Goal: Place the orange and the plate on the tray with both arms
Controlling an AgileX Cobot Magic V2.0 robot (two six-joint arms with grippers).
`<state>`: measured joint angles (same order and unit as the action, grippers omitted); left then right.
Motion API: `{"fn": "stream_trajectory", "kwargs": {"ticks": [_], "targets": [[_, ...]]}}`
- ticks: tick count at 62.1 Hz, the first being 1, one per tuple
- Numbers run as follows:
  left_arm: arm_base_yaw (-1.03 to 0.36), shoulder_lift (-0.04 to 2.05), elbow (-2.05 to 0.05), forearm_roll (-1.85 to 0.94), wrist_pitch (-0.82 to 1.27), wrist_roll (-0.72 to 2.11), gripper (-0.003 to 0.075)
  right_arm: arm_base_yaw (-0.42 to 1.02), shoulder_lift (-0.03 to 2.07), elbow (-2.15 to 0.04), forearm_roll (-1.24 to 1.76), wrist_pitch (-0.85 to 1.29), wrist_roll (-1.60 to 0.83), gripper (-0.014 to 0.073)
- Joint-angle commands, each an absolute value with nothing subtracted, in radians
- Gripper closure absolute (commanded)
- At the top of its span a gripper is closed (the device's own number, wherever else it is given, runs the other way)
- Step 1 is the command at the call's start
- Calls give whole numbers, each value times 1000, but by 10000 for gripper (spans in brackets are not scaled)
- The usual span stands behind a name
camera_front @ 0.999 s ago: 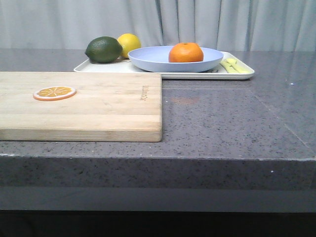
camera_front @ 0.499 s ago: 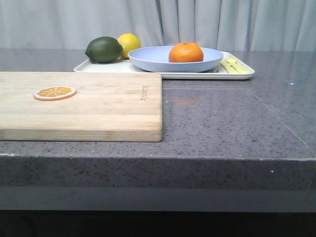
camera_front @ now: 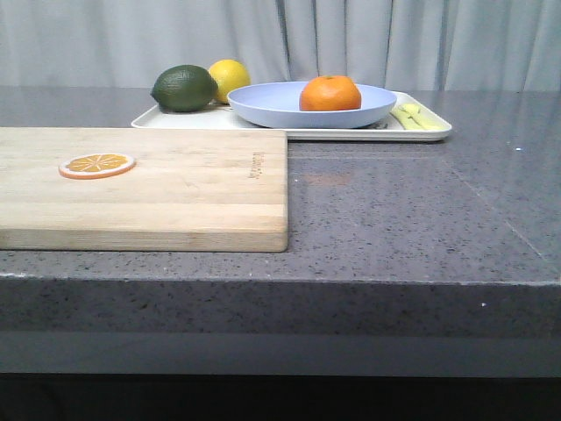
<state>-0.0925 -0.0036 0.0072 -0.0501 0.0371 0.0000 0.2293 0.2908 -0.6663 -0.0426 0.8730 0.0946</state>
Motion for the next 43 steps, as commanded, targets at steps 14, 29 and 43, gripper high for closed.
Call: {"fn": "stream_trajectory", "kwargs": {"ticks": [14,29,43], "targets": [[-91,-23,35,-56,-52,-9,740,169,261,-650,-110,774,84,712],[-91,-23,35,-56,-52,-9,740,36,112,-363,-64,396,84,708],[-91,-23,35,-56,-52,-9,740,-1,7,-116,-16,115,84,708]]}}
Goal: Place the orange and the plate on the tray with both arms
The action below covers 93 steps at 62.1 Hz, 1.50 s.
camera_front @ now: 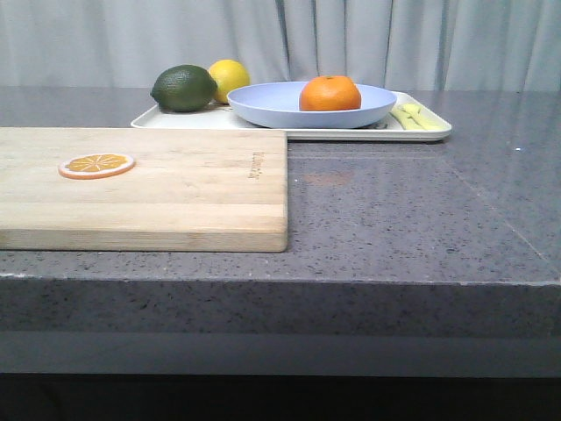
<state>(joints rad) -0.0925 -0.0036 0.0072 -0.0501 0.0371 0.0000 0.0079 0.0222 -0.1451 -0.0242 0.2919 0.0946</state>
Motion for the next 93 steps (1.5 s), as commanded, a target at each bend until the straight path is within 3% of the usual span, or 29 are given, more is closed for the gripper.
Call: {"fn": "stream_trajectory", "kwargs": {"ticks": [1,14,30,93], "targets": [[-91,-23,35,-56,-52,-9,740,-1,2,-107,-16,99,84,708],[-91,-23,35,-56,-52,-9,740,0,-29,6,-22,-46,84,708],[-91,-23,35,-56,-52,-9,740,0,-29,3,-119,-54,84,708],[-91,-23,35,-56,-52,-9,740,0,-30,3,-34,-59,83,708]]}}
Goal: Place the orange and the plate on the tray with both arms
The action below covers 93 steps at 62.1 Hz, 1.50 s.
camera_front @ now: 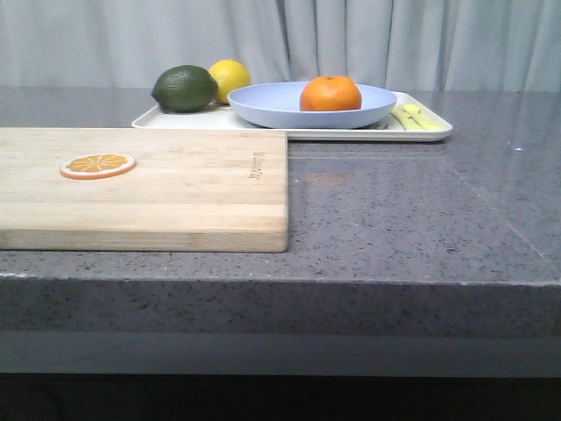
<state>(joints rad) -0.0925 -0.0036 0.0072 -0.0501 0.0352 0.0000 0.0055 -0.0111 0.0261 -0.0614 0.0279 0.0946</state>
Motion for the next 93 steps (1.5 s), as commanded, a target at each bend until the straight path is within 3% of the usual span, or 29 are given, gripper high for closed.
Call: {"fn": "stream_trajectory", "kwargs": {"ticks": [1,93], "targets": [[-91,-23,35,-56,-52,-9,740,0,-30,3,-27,-59,83,708],[-91,-23,35,-56,-52,-9,740,-23,-29,3,0,-59,52,711]]}}
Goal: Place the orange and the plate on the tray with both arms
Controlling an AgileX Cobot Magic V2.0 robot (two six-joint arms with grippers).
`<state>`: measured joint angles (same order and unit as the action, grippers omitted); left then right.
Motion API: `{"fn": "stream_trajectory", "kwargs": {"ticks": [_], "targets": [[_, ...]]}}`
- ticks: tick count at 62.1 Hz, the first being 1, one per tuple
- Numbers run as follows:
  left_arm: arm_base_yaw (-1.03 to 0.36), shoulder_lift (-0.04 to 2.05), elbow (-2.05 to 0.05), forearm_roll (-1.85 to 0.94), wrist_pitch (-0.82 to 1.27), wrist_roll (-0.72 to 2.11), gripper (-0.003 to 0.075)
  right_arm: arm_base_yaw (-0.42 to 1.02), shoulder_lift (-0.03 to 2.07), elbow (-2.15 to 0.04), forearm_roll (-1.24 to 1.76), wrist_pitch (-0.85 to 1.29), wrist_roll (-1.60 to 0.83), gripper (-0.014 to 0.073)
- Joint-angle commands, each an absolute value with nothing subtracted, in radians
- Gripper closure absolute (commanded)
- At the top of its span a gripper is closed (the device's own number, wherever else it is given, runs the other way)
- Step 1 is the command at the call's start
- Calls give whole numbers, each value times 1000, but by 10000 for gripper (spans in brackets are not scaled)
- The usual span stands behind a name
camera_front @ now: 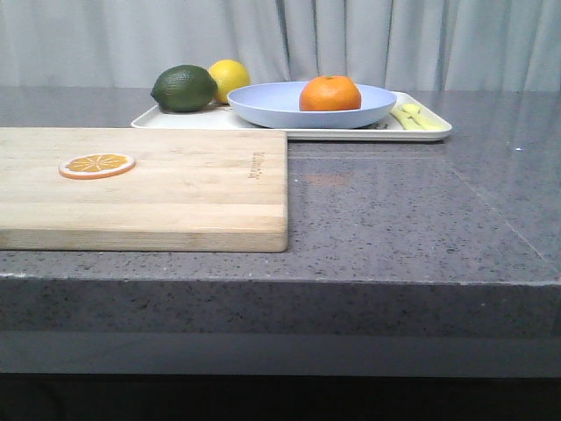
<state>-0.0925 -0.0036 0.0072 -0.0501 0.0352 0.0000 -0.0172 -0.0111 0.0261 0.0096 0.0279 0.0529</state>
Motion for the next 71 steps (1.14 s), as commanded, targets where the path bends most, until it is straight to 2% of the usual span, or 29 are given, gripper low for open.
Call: {"fn": "stream_trajectory", "kwargs": {"ticks": [1,71], "targets": [[-91,-23,35,-56,-52,-9,740,-23,-29,3,0,-59,52,711],[-42,-23,35,-56,-52,-9,740,-23,-29,3,0,-59,52,711]]}}
